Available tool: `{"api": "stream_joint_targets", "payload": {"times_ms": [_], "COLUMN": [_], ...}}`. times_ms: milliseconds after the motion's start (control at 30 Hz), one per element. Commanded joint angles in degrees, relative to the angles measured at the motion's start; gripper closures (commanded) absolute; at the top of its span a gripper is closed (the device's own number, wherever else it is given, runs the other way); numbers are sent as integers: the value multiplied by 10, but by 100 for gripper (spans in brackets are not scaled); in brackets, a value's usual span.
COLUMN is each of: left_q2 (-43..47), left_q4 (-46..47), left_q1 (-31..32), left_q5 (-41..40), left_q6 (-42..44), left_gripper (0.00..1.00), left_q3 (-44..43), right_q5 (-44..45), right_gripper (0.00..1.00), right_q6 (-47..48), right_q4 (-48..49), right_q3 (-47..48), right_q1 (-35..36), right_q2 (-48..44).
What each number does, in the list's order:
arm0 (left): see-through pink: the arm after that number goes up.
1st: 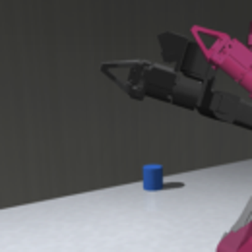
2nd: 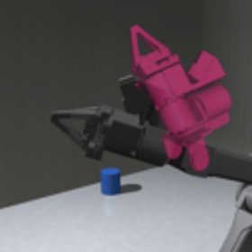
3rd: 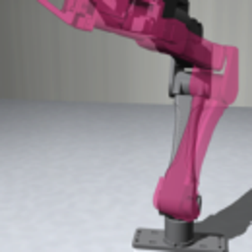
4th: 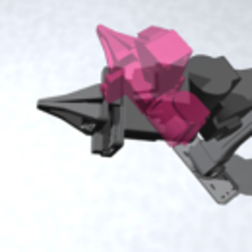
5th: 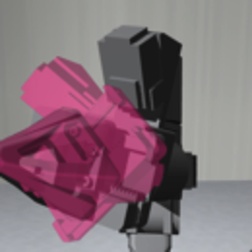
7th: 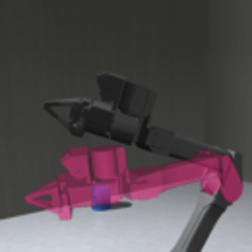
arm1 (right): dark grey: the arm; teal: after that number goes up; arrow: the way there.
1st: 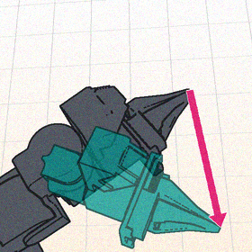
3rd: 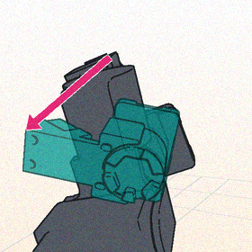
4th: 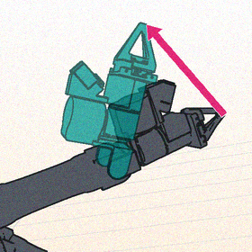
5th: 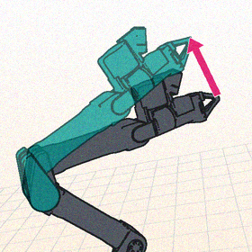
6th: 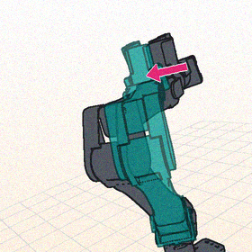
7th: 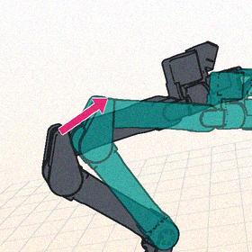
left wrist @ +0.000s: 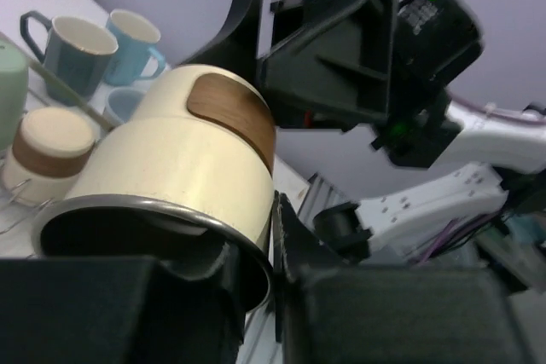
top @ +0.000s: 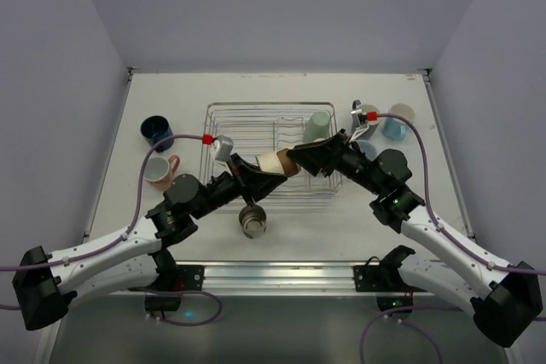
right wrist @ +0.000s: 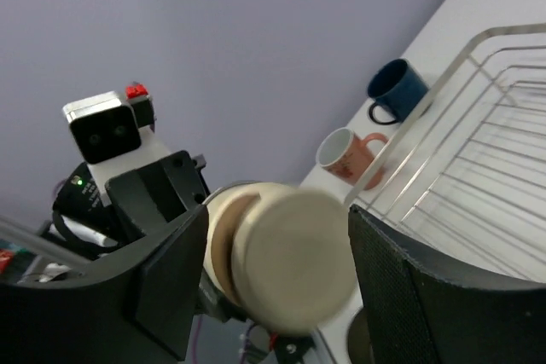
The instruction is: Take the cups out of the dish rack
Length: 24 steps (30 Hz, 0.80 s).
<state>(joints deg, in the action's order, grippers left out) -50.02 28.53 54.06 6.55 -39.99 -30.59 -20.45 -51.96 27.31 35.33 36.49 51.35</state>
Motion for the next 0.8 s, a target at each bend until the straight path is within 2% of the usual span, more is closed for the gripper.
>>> {"api": "stream_joint_targets", "payload": {"times_ms": [0, 33, 67, 100, 133, 167, 233, 267, 300, 367, 467, 567, 667, 767], "left_q2": [29, 32, 34, 40, 42, 45, 45, 40, 27, 19, 12, -10, -35, -61], "left_q4": [45, 23, -39, -75, -108, -190, -290, -364, -489, -624, -726, -774, -777, -778], "left_q1": [3, 3, 3, 3, 3, 3, 4, 4, 4, 4, 4, 5, 17, 53], "left_q5": [12, 3, -3, -9, -20, -30, -50, -62, -85, -121, -130, -108, -88, -117], "left_q6": [25, 31, 48, 58, 71, 97, 146, 163, 173, 189, 192, 193, 191, 179], "left_gripper": [96, 100, 100, 100, 100, 100, 100, 100, 100, 100, 100, 100, 100, 100], "left_q3": [-27, -37, -61, -74, -89, -120, -166, -231, -262, -329, -358, -352, -331, -323], "right_q5": [-58, -57, -54, -42, -34, -24, 26, 48, 72, 138, 194, 220, 238, 244], "right_gripper": [27, 19, 5, 1, 1, 1, 1, 1, 1, 1, 1, 1, 1, 1], "right_q6": [-29, -26, -21, -1, 12, 26, 73, 89, 117, 139, 174, 194, 205, 211], "right_q4": [48, 46, 36, 0, -22, -47, -135, -169, -222, -255, -296, -312, -324, -328], "right_q3": [-9, -7, 0, 7, 15, 30, 49, 67, 74, 80, 80, 84, 90, 88], "right_q1": [7, 8, 8, 7, 6, 6, 6, 6, 5, 6, 3, 1, 1, 0], "right_q2": [19, 19, 16, 15, 12, 10, 6, 4, 0, -7, -22, -28, -24, -21]}}
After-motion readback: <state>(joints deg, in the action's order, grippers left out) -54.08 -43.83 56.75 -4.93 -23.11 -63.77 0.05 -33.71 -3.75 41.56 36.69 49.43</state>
